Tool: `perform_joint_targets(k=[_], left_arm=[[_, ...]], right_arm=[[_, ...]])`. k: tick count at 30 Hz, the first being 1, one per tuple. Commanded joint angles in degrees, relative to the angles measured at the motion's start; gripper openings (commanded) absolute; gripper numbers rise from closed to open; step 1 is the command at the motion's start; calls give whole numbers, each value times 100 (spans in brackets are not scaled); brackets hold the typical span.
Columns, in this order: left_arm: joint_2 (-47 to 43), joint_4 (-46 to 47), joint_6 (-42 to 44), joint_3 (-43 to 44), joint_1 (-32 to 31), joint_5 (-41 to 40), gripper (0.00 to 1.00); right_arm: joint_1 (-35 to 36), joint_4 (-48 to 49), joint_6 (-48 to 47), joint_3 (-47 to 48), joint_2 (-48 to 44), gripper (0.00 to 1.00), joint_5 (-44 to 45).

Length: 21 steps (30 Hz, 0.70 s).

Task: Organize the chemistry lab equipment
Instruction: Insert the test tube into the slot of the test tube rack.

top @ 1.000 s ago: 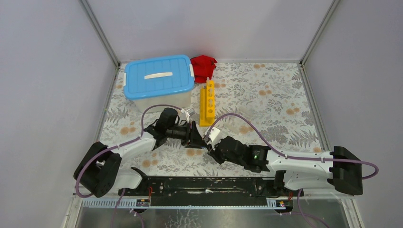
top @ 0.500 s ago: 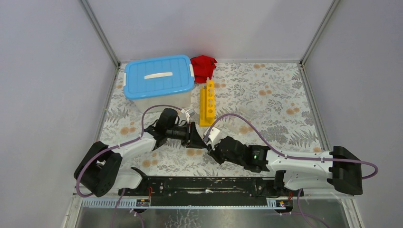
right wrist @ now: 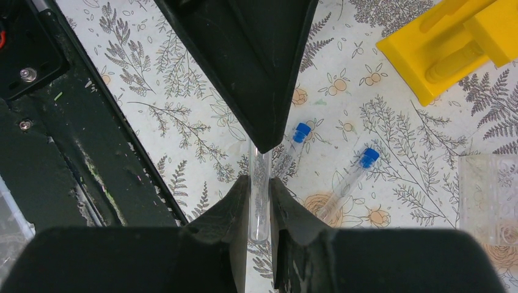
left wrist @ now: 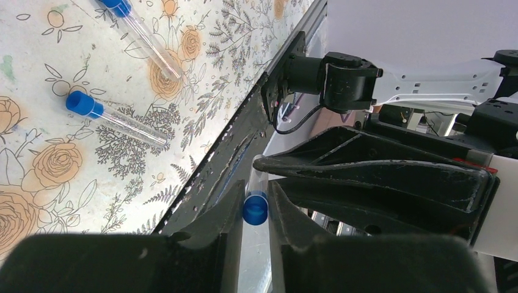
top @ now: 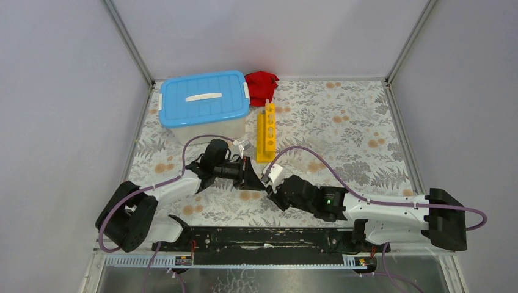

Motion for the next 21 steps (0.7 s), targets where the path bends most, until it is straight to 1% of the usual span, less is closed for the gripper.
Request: perform_joint_targets(k=[1,4,6,9,10,11,15,16,21], left_arm=[[10,183,60,-11,41,93,22],[-28,50,156,35,41,-24,20],[-60,-87,225,81,41,-109,19],[-97,-176,270,128,41,-221,17],[-112,-215,285,147,41,-275,17],[-125,-268,310,175,41,-321,17],[-165,-517,436,307,42,-534,15],[-183,-553,455,326,49,-569,15],[-269,-806,577,470,59,-799,13]], right_arm=[[33,232,-83,209,-188,0,-51],[31,216,-85,202,-200,1,-37],[32,210,-84,188,-224,8,-13],[33,206,-59,159,-299,24,49],[33,201,-41,151,-336,33,83],[33,198,-18,138,-368,38,113],[32,116,75,115,-518,51,237],[33,77,101,113,-552,52,277],[33,-33,273,109,-832,54,493]])
